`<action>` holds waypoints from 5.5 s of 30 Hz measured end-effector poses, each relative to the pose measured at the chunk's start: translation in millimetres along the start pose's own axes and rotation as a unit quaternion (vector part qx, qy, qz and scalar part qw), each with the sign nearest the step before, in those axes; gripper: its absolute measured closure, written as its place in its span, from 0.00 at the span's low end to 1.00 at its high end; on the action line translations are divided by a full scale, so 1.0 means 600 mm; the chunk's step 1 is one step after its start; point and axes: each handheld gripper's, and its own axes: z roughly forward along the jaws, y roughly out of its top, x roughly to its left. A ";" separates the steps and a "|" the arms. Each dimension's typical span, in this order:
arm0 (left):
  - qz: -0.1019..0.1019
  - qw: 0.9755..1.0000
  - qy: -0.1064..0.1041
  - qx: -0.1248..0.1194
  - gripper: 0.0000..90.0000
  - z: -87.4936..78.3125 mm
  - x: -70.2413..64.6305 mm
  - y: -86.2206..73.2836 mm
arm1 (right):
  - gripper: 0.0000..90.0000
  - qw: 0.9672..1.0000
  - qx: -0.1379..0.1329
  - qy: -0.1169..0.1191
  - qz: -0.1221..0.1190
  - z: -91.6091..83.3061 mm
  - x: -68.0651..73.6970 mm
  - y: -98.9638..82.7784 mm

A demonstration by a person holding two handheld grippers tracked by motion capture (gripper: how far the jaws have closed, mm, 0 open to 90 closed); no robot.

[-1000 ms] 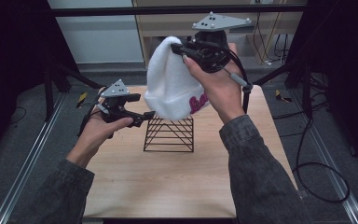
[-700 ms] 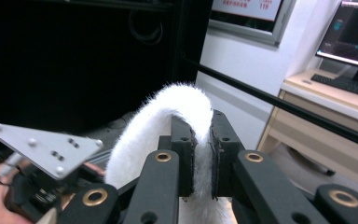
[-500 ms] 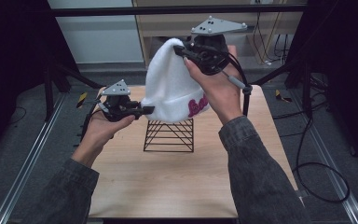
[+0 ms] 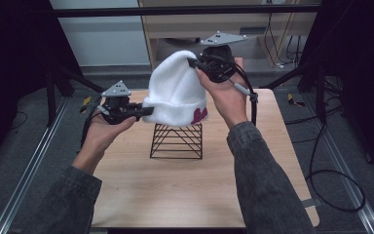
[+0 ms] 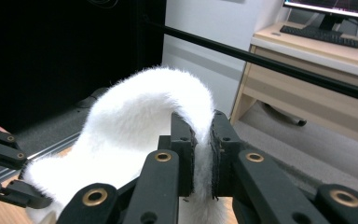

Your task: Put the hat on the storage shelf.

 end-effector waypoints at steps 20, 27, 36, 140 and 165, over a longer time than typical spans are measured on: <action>-0.013 0.999 0.029 0.009 0.84 0.059 0.020 -0.034 | 0.92 1.000 0.019 0.006 0.001 0.026 -0.021 -0.045; -0.003 0.999 0.033 0.011 0.84 0.060 0.014 -0.047 | 0.92 1.000 0.005 0.020 -0.014 0.011 -0.011 -0.063; 0.001 0.999 0.048 0.019 0.84 0.057 0.024 -0.072 | 0.92 0.999 0.014 0.046 -0.023 0.010 -0.002 -0.080; -0.011 0.997 0.013 0.076 0.84 0.081 0.030 -0.229 | 0.90 0.984 0.124 0.111 -0.058 0.027 0.080 -0.180; -0.018 0.995 0.006 0.099 0.84 0.099 0.030 -0.255 | 0.83 0.980 0.155 0.105 -0.061 0.043 0.090 -0.201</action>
